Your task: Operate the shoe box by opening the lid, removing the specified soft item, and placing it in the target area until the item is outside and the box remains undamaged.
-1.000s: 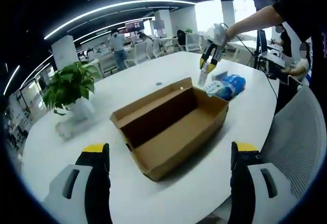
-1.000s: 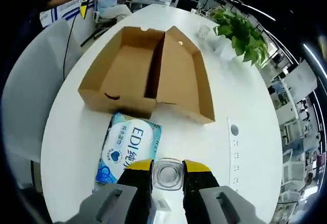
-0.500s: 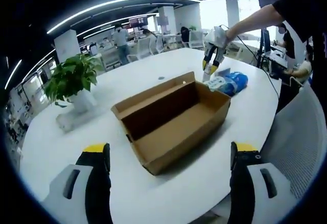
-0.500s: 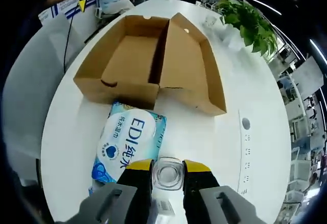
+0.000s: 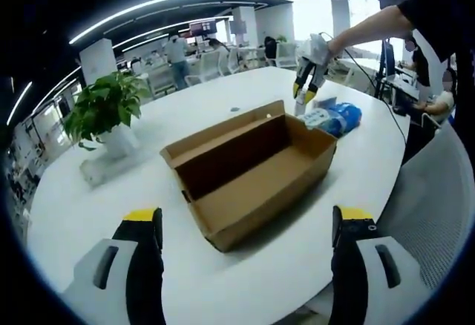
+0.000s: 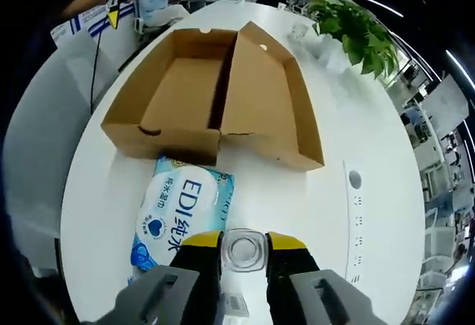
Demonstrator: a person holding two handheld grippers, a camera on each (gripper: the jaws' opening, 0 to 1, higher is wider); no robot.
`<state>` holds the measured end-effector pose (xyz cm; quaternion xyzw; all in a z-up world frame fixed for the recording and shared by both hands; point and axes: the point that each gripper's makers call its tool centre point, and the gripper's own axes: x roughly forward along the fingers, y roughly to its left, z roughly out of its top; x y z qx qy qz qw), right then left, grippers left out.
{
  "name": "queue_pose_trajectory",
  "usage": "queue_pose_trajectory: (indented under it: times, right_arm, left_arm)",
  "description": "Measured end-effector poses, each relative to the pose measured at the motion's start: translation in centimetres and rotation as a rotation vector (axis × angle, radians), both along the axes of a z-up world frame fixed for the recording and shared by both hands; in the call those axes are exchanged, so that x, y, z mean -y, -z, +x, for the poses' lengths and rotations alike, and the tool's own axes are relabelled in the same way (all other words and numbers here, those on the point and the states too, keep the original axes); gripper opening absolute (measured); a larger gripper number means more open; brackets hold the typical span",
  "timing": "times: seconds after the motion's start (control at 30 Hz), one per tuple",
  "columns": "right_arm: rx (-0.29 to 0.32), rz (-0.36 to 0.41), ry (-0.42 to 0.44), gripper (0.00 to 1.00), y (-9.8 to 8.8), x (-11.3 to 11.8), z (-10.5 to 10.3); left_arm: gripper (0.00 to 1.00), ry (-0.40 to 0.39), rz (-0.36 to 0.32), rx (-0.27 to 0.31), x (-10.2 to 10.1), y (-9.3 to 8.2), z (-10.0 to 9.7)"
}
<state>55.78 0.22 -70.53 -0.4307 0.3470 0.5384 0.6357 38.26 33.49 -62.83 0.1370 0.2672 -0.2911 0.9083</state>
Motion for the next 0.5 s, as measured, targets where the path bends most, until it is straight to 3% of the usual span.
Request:
queue_pose_trajectory:
  times: [0.5]
  right_arm:
    - [0.004, 0.015, 0.060, 0.20, -0.22, -0.01, 0.85]
  left_arm:
    - [0.88, -0.039, -0.003, -0.018, -0.72, 0.46, 0.32]
